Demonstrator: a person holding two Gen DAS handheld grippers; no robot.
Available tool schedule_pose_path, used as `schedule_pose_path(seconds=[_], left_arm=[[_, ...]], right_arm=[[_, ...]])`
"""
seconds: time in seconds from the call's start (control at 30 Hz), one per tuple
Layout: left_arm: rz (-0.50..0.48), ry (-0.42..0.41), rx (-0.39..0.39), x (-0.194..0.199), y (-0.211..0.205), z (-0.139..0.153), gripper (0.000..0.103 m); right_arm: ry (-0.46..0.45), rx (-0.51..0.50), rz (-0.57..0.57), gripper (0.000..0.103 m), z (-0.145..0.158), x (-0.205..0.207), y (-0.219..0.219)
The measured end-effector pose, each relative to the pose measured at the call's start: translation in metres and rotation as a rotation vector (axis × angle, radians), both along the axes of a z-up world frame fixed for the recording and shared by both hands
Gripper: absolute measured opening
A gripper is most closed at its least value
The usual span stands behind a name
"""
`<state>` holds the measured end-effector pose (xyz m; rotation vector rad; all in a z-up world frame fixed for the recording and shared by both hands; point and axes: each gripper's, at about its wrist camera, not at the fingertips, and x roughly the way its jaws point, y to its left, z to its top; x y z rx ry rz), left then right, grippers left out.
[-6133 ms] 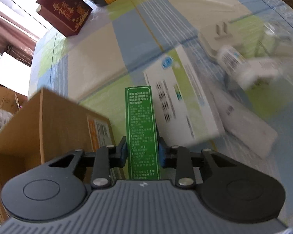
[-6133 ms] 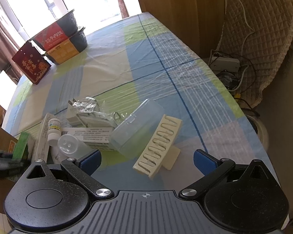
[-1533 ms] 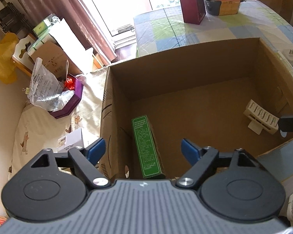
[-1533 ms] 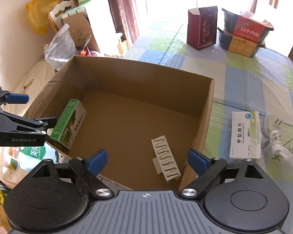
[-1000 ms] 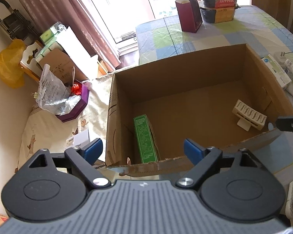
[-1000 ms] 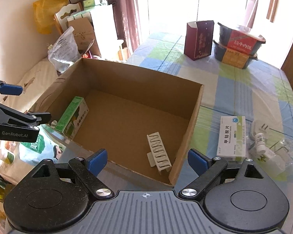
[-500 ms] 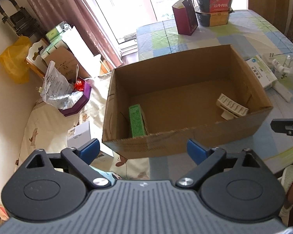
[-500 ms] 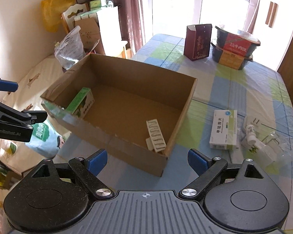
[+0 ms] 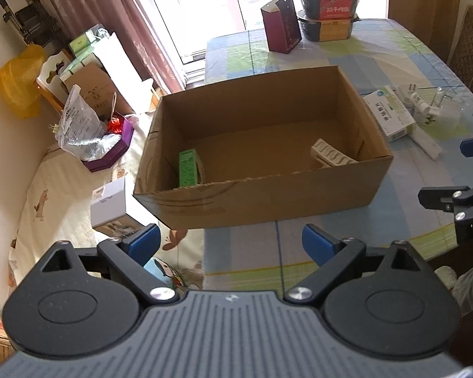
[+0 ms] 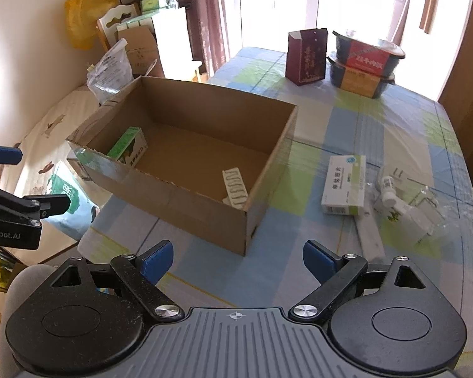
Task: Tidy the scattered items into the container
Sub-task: 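Withdraw both open grippers from the cardboard box toward the remaining items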
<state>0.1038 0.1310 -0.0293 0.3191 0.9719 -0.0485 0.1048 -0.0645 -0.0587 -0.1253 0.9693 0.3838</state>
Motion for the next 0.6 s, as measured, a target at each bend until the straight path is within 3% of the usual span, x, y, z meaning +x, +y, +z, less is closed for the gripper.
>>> schedule_pose_path(seconds=[0.6], left_arm=[[0.016,0.012,-0.047,-0.026,-0.039,0.002,0.095]], right_arm=[[0.022,0.026,-0.049,0.094,0.005,-0.024,-0.057]])
